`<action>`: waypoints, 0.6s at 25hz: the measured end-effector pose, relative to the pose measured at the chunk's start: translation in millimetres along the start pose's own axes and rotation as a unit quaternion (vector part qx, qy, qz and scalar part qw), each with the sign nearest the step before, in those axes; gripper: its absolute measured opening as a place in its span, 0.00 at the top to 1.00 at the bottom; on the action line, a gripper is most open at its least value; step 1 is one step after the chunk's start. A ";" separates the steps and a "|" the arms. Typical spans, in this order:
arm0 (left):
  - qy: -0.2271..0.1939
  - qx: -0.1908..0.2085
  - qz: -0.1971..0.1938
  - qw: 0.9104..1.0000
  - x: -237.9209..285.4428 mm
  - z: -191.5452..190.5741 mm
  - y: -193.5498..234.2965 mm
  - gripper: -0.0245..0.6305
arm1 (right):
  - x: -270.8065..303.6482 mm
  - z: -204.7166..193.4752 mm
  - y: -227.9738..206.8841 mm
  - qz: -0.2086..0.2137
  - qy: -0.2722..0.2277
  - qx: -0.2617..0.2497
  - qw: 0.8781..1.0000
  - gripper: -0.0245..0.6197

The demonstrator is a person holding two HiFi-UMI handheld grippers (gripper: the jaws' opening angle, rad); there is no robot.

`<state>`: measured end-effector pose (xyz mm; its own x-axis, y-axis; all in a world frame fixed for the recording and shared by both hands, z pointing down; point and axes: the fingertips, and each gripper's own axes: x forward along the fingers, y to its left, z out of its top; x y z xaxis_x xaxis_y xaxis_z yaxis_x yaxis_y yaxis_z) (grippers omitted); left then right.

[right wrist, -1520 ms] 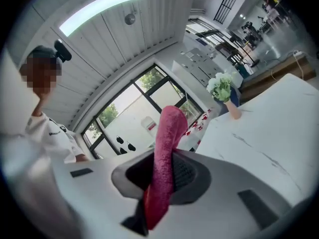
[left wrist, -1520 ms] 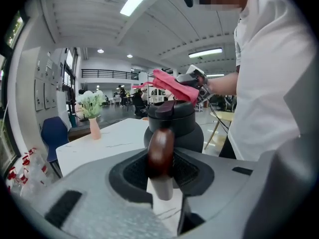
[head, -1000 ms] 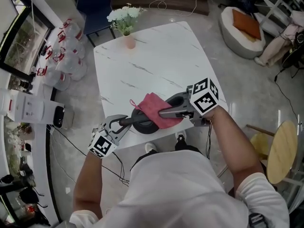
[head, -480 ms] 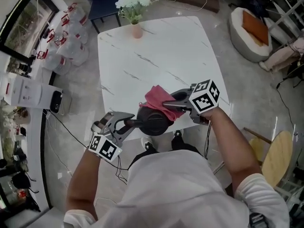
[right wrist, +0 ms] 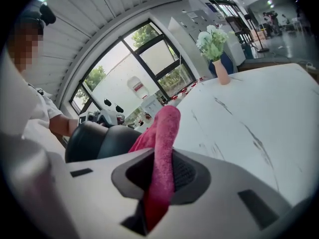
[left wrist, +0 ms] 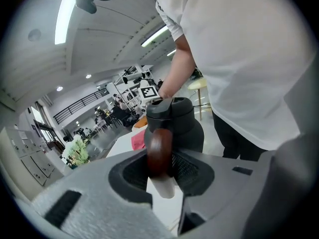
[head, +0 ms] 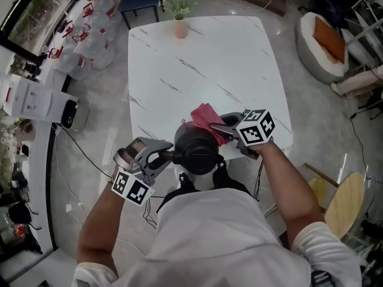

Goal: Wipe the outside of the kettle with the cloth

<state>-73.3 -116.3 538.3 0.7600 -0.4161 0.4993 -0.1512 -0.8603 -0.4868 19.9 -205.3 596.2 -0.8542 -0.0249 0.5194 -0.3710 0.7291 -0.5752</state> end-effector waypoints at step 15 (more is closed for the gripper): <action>0.001 0.017 0.014 1.000 0.0 3.7 -3.6 0.80 | 55.6 -33.4 -63.3 -0.069 0.086 -0.006 0.994 0.87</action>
<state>-70.5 -112.1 537.4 0.7539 -0.4409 0.4871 -0.1509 -0.8378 -0.5247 8.1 -229.9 682.6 -0.7202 -0.0086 0.6937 -0.4750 0.7349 -0.4841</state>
